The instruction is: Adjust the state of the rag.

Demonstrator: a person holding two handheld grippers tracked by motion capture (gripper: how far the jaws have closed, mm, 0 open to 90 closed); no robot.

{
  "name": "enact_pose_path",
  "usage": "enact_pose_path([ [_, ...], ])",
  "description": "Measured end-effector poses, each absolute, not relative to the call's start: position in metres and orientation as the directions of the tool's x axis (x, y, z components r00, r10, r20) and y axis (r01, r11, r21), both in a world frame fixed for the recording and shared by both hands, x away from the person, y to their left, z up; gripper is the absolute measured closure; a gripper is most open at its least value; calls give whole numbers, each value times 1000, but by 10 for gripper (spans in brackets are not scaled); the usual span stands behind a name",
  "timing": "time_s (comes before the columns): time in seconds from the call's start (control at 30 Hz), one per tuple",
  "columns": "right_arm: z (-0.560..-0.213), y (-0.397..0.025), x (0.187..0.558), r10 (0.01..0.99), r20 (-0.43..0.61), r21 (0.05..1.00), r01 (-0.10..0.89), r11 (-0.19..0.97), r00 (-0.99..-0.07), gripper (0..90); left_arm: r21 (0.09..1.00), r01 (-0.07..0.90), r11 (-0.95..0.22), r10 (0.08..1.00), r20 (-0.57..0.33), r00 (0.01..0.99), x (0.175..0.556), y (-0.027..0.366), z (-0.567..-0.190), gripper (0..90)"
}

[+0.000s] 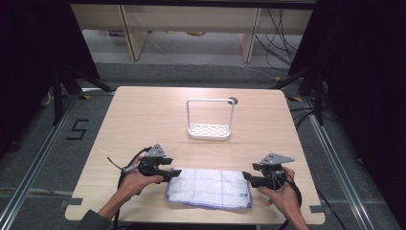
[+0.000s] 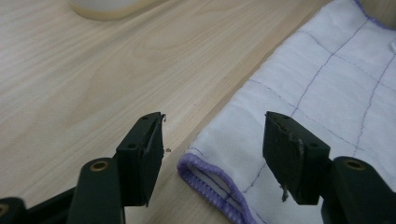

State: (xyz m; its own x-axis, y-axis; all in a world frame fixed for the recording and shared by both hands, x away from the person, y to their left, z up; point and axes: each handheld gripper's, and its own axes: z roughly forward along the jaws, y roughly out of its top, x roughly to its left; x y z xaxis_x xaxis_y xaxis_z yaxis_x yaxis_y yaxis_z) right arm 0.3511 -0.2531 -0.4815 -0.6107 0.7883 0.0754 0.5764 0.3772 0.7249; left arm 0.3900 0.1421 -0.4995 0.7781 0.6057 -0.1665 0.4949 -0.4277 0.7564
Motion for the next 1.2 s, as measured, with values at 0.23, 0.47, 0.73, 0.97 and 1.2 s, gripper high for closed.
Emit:
enact_pose_path([
  [0.23, -491, -249, 359, 799, 67, 679, 614, 402, -597, 455, 717, 456, -526, 580, -90, 810, 390, 136, -508, 403],
  [0.47, -503, -242, 362, 794, 38, 640, 625, 447, -607, 478, 705, 443, -555, 567, -70, 821, 386, 131, -513, 449],
  [0.73, -504, -239, 360, 763, 27, 664, 582, 469, -645, 726, 716, 406, -567, 508, -83, 857, 382, 130, -512, 696],
  [0.97, -501, -241, 363, 739, 100, 660, 600, 452, -666, 843, 718, 357, -598, 495, -20, 869, 366, 131, -509, 806],
  [1.2, -485, -239, 381, 710, 96, 692, 559, 456, -698, 848, 769, 362, -527, 491, -72, 868, 322, 135, -498, 812],
])
